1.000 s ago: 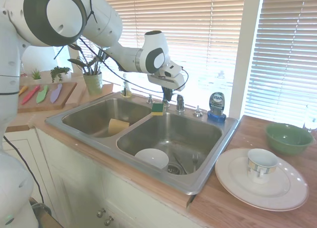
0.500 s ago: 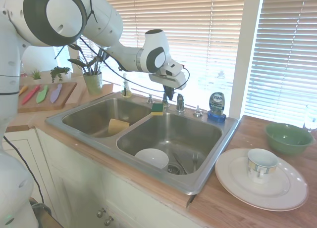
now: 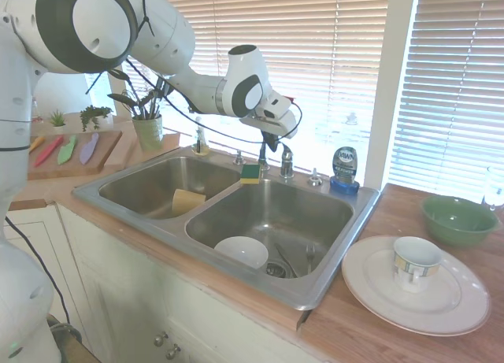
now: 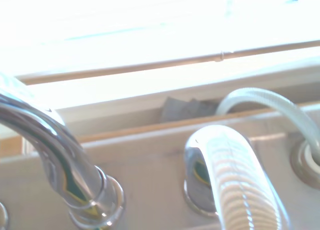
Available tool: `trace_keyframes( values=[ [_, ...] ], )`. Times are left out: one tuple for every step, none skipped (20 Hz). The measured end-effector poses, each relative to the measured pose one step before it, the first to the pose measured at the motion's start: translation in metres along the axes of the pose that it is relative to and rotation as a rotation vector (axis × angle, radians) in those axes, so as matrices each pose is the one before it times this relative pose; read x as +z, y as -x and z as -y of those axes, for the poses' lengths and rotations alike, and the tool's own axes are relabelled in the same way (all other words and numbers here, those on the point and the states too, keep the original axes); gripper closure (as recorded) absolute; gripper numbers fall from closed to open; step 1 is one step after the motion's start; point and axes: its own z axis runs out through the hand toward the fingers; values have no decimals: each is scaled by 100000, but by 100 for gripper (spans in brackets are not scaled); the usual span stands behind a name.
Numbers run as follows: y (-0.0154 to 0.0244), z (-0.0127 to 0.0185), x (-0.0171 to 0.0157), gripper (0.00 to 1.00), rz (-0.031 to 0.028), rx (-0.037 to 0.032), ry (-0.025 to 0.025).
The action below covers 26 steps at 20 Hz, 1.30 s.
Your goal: Turn on the faucet
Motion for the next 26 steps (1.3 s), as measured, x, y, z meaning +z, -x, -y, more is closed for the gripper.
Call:
trace_keyframes(
  values=[
    [383,180,55,100,849,-973,-978],
    [502,174,118,100,617,-963,-446],
    [645,110,230,100,675,-773,22],
    [742,13,336,100,789,-817,295],
    [675,-27,330,100,604,-759,282],
    [512,-88,288,100,480,-515,312],
    [320,-144,276,100,474,-256,597],
    [96,-238,201,100,348,-67,1015],
    [-52,-364,206,100,448,172,1629],
    [-126,-423,215,100,517,194,1996],
    [-136,-441,220,100,872,125,2480],
    [-86,-512,279,100,1059,314,3507],
    [-22,-500,310,100,931,859,3799],
    [39,-366,251,100,1153,479,2983],
    [27,-337,213,100,1046,294,2918],
    [34,-245,165,100,836,523,2134],
    [69,-135,72,100,896,269,1430],
    [36,-86,-16,100,572,144,909],
    [-18,-52,-112,100,274,77,433],
    [-92,31,-253,100,-109,94,-151],
    [-221,112,-356,100,-381,202,-521],
    [-356,187,-456,100,-596,374,-888],
    [-495,278,-587,100,-888,421,-1181],
    [-471,294,-562,100,-800,377,-1003],
    [-453,344,-494,100,-739,425,-893],
    [-460,470,-450,100,-902,472,-1154]
  ],
)
